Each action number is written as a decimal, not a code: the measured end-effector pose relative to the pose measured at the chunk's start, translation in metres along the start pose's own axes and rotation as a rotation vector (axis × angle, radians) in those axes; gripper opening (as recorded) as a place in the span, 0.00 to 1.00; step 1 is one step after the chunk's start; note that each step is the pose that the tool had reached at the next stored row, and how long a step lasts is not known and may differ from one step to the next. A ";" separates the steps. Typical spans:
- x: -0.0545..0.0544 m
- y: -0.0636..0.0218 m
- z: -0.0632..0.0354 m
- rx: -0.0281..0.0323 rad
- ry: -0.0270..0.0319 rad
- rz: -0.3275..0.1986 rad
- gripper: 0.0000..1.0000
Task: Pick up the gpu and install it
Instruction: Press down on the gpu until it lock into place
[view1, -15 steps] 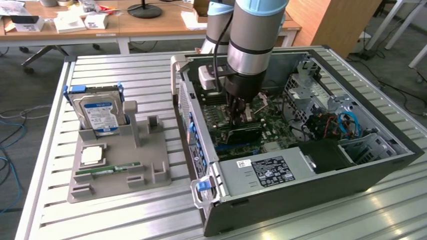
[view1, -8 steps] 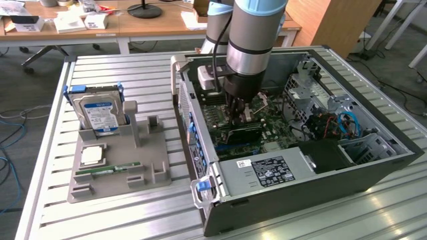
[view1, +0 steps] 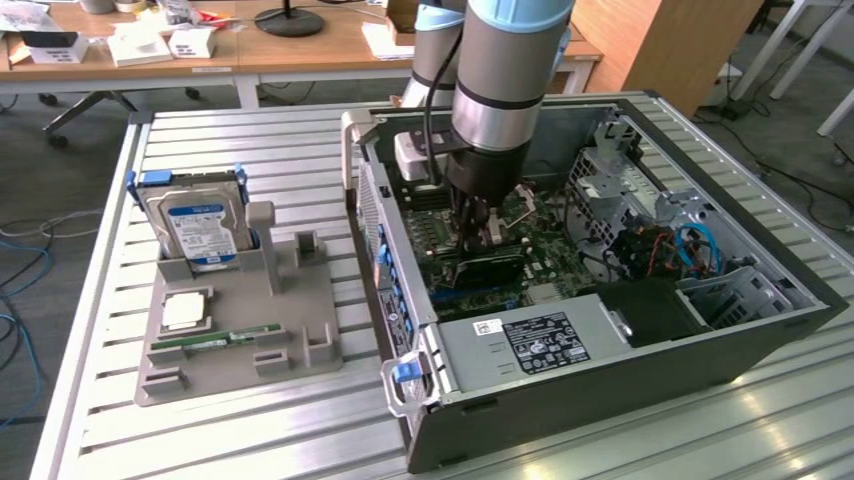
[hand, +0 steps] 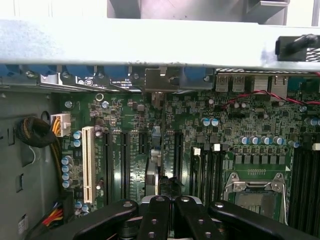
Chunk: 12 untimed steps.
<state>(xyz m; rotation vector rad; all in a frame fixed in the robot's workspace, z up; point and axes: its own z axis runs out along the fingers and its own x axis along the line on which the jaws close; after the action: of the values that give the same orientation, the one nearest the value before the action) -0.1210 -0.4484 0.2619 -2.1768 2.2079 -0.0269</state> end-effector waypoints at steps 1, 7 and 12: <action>0.000 0.0002 0.0002 0.0001 -0.0001 0.000 0.11; 0.000 0.0010 0.0004 0.0006 -0.0004 0.000 0.11; 0.000 0.0010 -0.0014 0.0015 -0.0022 0.000 0.11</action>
<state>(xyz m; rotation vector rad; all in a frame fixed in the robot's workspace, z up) -0.1220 -0.4485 0.2632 -2.1746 2.2063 -0.0261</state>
